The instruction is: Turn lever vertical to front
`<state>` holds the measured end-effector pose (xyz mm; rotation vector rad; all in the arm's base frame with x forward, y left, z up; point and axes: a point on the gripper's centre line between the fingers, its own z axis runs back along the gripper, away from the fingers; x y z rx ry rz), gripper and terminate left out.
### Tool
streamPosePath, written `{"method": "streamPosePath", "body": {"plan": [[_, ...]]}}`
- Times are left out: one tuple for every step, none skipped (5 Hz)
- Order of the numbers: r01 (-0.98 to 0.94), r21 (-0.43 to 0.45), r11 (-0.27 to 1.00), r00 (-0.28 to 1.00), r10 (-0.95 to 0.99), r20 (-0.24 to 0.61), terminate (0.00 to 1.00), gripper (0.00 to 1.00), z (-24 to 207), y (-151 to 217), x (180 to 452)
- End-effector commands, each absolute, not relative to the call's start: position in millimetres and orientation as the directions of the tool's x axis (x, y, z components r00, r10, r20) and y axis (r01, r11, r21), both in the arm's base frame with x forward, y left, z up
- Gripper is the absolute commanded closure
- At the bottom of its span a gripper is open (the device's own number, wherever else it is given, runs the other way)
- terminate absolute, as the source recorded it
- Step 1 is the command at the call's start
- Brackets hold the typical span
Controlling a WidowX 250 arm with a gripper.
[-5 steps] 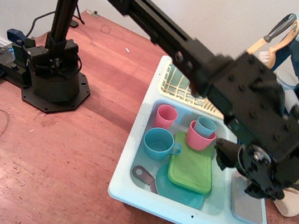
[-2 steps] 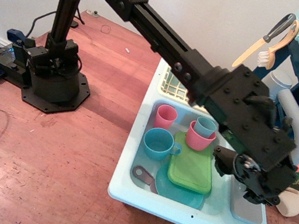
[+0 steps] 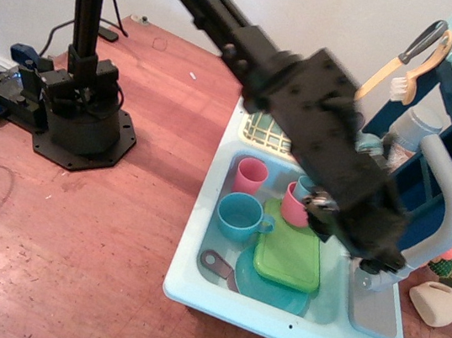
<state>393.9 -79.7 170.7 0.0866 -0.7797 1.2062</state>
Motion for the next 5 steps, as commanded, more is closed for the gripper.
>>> {"method": "streamPosePath", "body": {"plan": [[-0.8, -0.521, 0.299, -0.049, 0.832, 0.552, 0.0, 0.0, 197.6, -76.6, 384.7], [-0.822, -0.487, 0.295, -0.006, 0.851, 0.526, 0.0, 0.0, 188.4, -84.8, 388.7], [-0.836, -0.447, 0.318, 0.075, 0.873, 0.482, 0.0, 0.0, 171.9, -92.6, 398.5], [-0.851, -0.427, 0.304, 0.08, 0.88, 0.468, 0.0, 0.0, 173.9, -95.9, 392.3], [-0.86, -0.422, 0.288, 0.064, 0.88, 0.471, 0.0, 0.0, 179.7, -96.8, 386.2]]}}
